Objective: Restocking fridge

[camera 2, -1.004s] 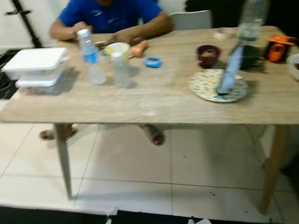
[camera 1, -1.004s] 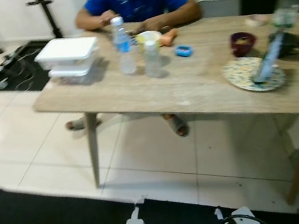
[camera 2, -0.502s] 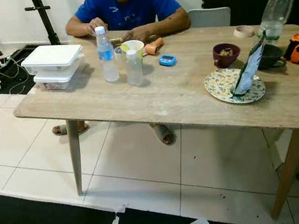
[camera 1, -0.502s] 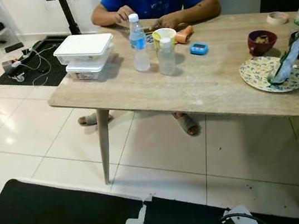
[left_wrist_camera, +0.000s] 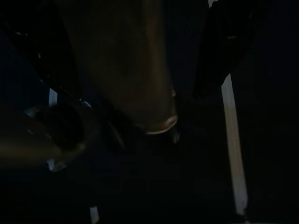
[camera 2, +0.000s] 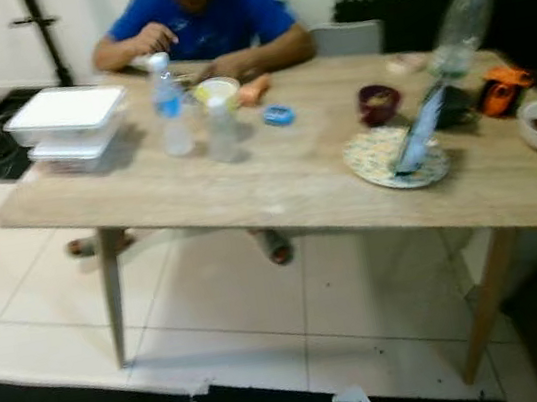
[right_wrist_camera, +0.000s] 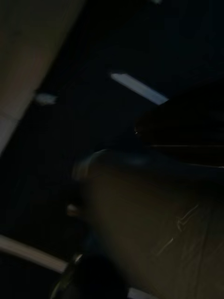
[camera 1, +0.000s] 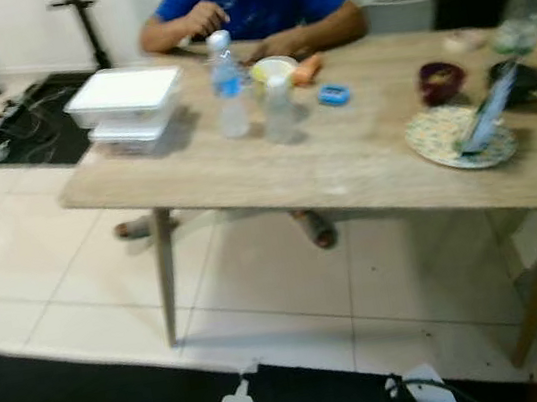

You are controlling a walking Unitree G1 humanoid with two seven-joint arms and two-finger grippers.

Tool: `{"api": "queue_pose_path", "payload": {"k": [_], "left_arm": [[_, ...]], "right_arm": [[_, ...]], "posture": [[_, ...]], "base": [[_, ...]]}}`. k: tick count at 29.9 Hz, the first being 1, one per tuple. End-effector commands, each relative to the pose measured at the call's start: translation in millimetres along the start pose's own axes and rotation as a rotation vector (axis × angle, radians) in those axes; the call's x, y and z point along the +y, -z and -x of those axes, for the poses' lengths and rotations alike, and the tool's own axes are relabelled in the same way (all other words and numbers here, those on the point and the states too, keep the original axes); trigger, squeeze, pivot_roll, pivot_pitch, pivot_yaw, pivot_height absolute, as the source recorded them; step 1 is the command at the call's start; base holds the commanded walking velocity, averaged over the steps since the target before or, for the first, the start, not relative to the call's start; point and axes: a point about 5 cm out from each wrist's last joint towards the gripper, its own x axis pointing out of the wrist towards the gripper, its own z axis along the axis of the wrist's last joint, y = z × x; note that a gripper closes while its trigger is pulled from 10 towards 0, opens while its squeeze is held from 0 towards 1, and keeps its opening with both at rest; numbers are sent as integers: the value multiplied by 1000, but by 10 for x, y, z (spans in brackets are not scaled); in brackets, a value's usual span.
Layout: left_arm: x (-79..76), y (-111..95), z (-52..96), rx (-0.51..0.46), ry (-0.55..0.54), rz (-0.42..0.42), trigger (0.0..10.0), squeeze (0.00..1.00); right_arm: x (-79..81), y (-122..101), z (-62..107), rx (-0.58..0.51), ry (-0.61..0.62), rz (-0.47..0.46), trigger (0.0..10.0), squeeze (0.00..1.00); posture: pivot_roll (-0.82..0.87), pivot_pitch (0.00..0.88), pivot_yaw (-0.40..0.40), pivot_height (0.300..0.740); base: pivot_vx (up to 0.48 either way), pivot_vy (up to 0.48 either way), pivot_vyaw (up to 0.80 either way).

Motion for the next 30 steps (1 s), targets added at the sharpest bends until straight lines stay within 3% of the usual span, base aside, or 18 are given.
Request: {"api": "queue_pose_path", "payload": {"k": [1, 17, 25, 30], "left_arm": [[-35, 128, 10, 41, 9, 12, 10000, 0], [-30, 116, 8, 38, 1, 1, 10000, 0], [-20, 126, 9, 37, -27, 16, 10000, 0], [-20, 121, 9, 34, -24, 16, 10000, 0]], "right_arm": [[-6, 30, 4, 19, 2, 0, 10000, 0], [-5, 38, 4, 23, 2, -13, 10000, 0], [-9, 42, 5, 28, 6, -13, 10000, 0], [-7, 54, 5, 41, 4, 0, 10000, 0]], "posture": [[-26, 137, -9, 740], [-26, 136, -7, 740], [-26, 136, -10, 740], [-25, 137, -12, 740]], "base": [[337, 0, 0], [370, 0, 0], [0, 0, 0], [0, 0, -753]]}}
